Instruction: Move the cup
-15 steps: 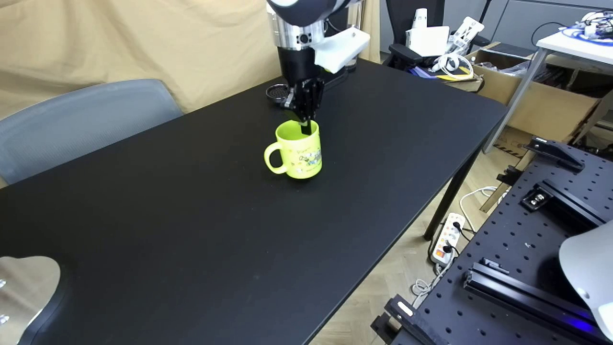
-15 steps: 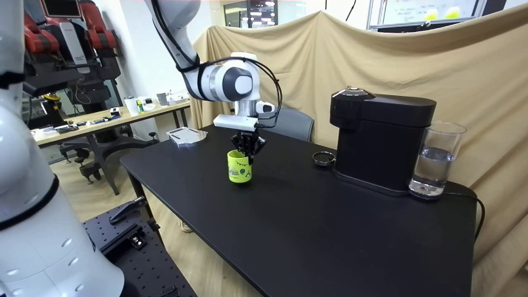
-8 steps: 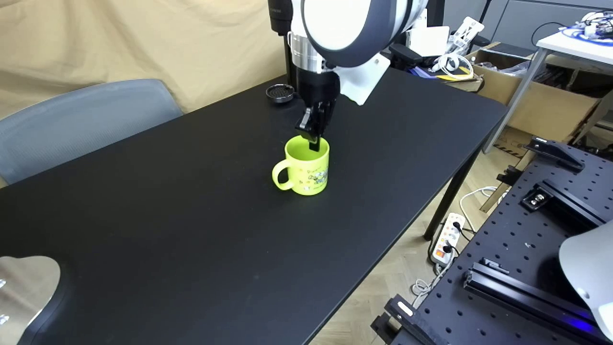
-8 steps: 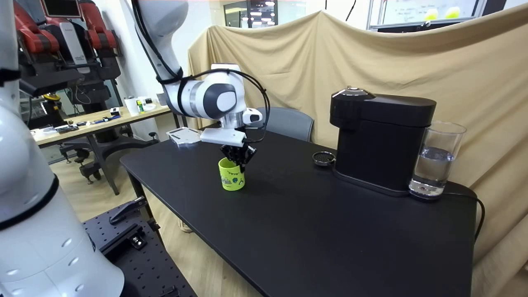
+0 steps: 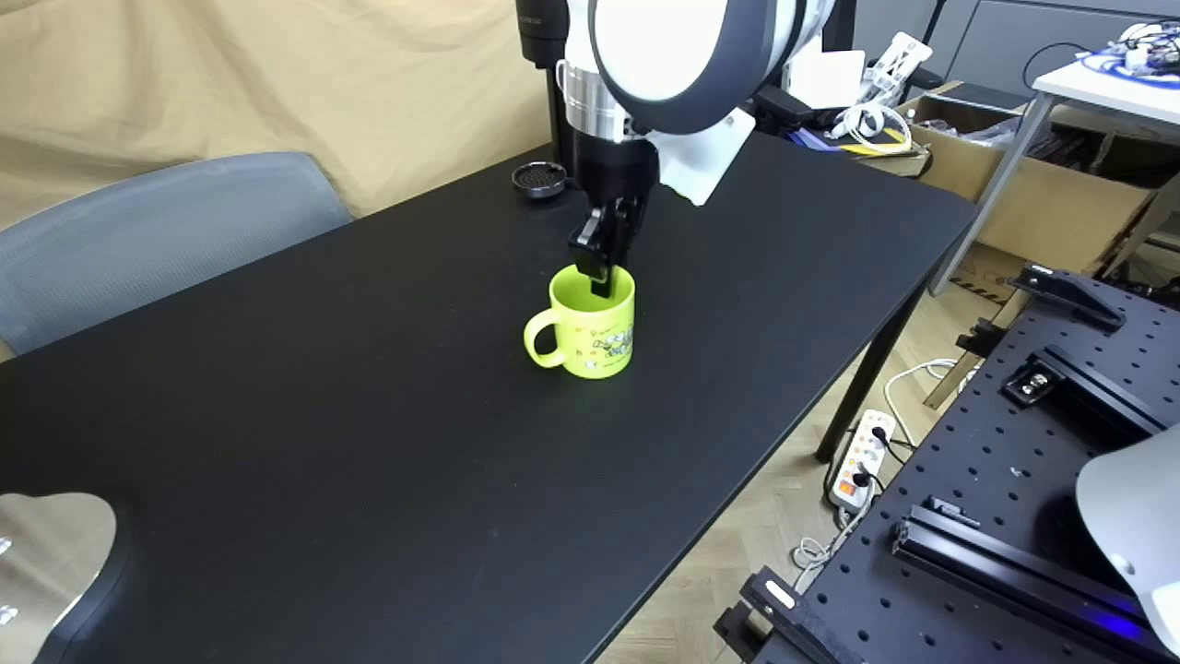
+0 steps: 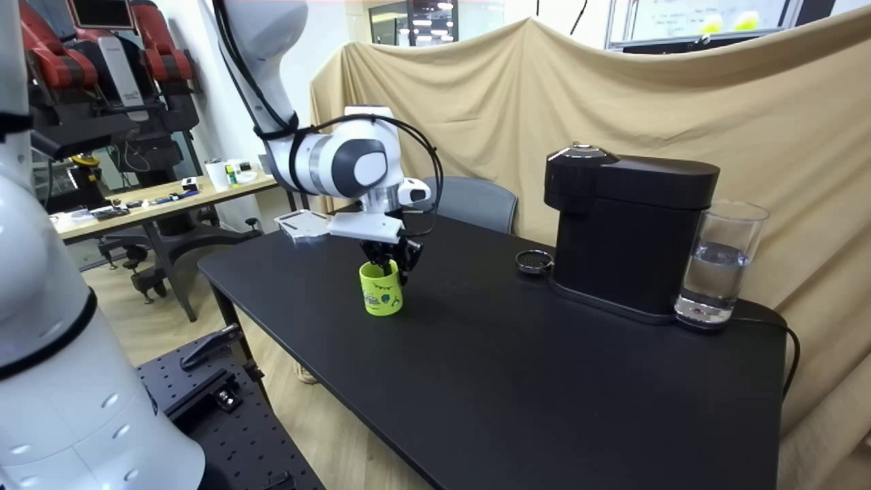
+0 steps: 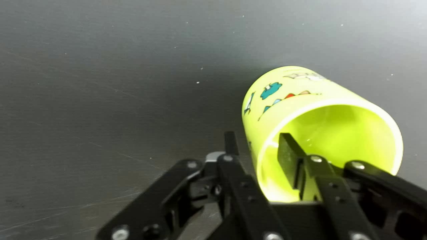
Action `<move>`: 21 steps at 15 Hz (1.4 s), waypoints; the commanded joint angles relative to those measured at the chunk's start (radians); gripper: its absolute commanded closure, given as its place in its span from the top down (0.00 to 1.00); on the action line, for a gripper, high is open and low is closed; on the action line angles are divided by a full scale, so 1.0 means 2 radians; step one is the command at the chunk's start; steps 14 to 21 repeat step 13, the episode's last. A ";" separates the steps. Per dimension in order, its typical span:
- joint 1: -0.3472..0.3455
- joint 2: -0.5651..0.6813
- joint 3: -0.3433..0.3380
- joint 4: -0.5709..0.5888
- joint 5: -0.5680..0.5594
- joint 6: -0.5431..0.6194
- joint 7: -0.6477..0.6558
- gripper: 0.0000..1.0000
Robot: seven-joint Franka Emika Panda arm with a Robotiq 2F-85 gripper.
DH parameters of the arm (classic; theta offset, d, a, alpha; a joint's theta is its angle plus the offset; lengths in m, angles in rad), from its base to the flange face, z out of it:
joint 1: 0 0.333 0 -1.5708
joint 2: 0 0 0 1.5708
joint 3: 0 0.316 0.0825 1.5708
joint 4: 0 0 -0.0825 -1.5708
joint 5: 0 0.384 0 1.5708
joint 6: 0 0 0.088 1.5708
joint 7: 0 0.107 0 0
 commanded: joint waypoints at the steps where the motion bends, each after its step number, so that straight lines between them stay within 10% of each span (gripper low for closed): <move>1: -0.012 -0.022 0.012 -0.015 0.006 -0.003 -0.009 0.67; 6: -0.014 -0.037 0.019 -0.007 0.021 -0.053 -0.007 0.99; 12: -0.007 -0.064 0.003 0.011 0.020 -0.156 0.025 1.00; 21: -0.006 -0.067 -0.001 0.014 0.016 -0.162 0.033 1.00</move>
